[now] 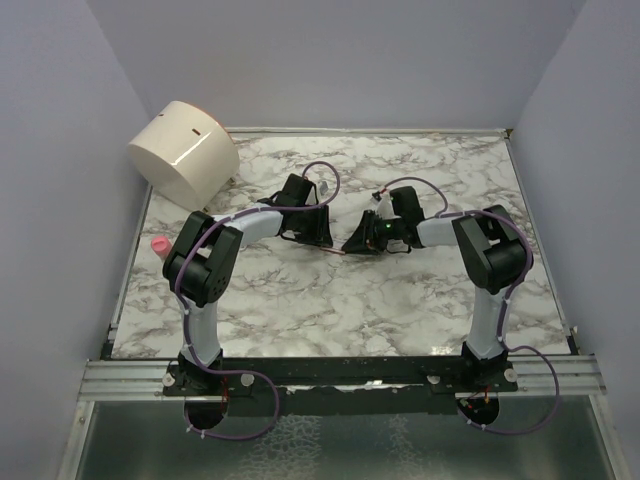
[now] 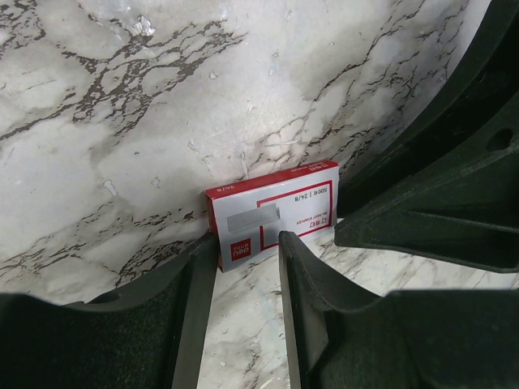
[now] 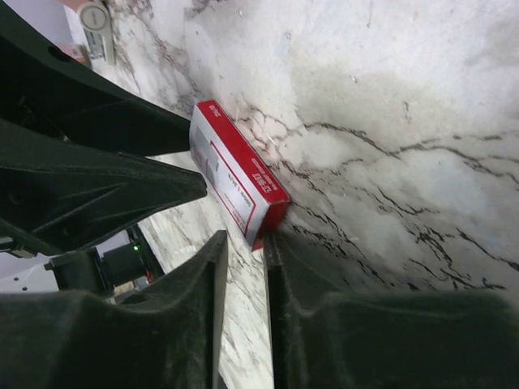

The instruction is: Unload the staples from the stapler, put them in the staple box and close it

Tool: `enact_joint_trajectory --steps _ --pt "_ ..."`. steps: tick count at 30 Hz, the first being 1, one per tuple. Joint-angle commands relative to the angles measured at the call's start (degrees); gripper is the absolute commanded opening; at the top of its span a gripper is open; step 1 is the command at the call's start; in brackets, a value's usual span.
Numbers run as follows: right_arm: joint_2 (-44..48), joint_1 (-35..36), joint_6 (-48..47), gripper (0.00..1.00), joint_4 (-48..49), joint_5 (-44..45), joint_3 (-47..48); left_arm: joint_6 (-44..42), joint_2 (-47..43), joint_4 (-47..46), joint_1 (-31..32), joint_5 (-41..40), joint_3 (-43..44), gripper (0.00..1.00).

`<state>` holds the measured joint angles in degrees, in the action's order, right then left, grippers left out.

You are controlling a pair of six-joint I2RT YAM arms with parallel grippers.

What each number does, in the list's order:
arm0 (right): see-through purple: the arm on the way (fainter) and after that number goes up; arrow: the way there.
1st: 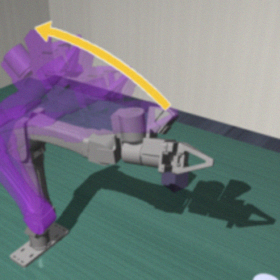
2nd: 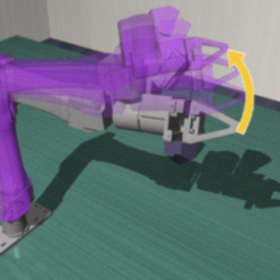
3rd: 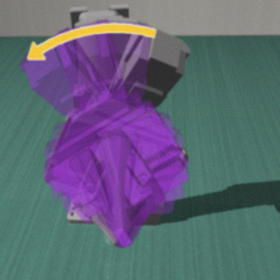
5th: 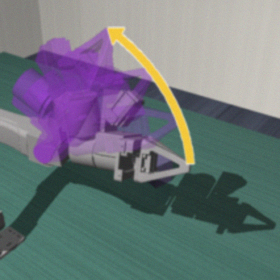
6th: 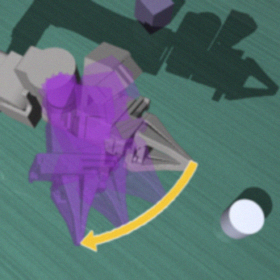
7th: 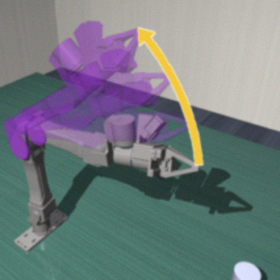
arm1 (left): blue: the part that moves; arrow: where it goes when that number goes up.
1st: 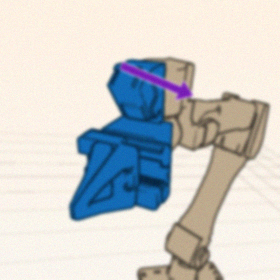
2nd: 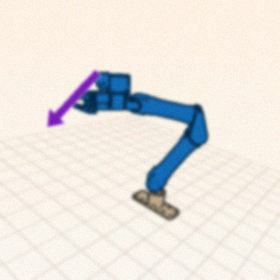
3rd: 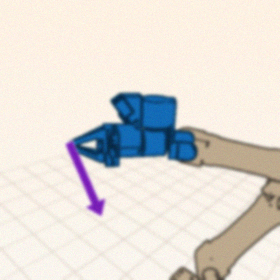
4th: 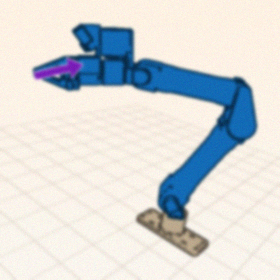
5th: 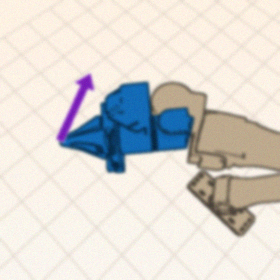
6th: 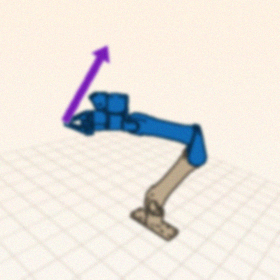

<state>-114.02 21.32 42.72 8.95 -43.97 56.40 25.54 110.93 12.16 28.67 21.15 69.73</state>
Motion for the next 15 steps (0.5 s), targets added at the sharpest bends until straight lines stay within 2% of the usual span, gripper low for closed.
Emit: enact_joint_trajectory --steps 1,4,8,15 --pt "4.74 0.05 -6.14 0.31 -6.98 4.94 1.34 -1.39 -0.24 2.41 0.68 -3.46 -0.85 0.42" --pt "11.18 -0.05 -13.56 0.46 -17.22 13.42 1.28 -2.33 -3.55 2.71 0.03 -7.26 -1.60 0.49" --pt "18.05 -0.14 -23.07 0.64 -25.08 18.92 1.63 -2.87 -9.85 2.50 -1.04 -9.62 -2.68 0.64" --pt "32.27 4.04 -32.59 0.71 -42.35 32.25 15.08 -7.87 -28.76 6.10 -1.52 -18.34 -2.71 0.83"
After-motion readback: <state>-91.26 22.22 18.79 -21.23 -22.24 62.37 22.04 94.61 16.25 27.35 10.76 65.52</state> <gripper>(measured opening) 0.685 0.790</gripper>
